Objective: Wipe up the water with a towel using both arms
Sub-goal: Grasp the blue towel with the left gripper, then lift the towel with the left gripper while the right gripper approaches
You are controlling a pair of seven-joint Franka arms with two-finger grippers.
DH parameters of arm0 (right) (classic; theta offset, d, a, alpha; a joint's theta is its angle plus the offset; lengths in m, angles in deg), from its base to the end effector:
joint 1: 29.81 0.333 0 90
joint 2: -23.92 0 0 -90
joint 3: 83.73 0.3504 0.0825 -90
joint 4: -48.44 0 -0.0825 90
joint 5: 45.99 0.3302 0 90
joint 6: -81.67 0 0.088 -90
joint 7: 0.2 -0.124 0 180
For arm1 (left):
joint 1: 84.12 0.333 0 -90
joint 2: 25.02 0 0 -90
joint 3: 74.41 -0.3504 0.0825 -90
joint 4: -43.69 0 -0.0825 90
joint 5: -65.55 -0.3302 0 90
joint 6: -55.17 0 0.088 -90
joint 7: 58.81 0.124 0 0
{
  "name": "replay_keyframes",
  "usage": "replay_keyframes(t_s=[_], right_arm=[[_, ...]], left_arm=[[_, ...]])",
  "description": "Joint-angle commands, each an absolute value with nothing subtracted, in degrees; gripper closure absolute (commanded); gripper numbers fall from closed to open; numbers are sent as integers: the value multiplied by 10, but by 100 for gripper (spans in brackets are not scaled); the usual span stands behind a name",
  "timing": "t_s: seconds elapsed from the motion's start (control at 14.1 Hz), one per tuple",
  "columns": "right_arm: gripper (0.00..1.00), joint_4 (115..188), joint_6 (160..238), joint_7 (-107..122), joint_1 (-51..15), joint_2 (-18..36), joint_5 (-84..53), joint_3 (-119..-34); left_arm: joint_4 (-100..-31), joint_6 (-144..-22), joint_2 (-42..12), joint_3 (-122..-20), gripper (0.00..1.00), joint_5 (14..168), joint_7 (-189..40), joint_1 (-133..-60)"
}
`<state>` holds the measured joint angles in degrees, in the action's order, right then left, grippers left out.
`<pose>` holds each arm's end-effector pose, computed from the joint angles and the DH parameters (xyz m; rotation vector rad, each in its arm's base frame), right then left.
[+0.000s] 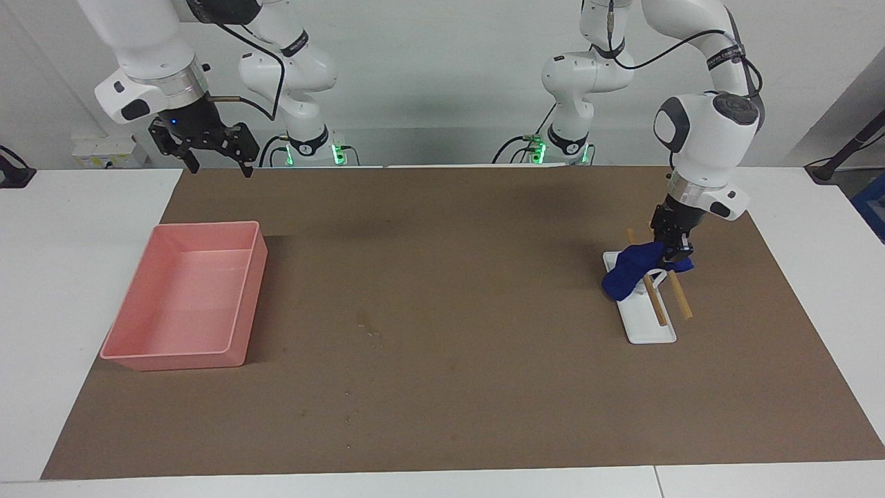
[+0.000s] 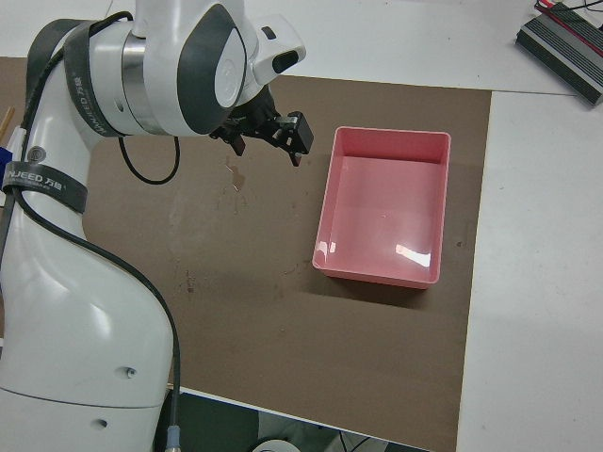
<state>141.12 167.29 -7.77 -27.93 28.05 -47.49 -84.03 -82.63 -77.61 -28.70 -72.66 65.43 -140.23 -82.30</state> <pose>0.4665 0.0093 0.6510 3.1065 -0.1646 -0.0761 0.4909 0.0004 0.4728 2.2909 1.9709 0.2069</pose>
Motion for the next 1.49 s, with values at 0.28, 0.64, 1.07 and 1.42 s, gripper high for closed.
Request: replay_keyframes(t_s=[0.28,0.64,1.07,1.42], right_arm=[[0,1435,1709,-76,-286,299,-464,-838],[0,1423,1711,-116,-278,292,-457,-835],[0,1393,1711,-350,-276,275,-330,-790],[0,1377,1741,-585,-276,265,-245,-740]], left_arm=[[-644,-591,-217,-727,100,650,-1495,-892],[-577,-540,-219,-726,100,727,-1604,-958],[-505,-600,-212,-666,100,783,-1750,-1000],[-498,-680,-212,-653,100,775,-1877,-1082]])
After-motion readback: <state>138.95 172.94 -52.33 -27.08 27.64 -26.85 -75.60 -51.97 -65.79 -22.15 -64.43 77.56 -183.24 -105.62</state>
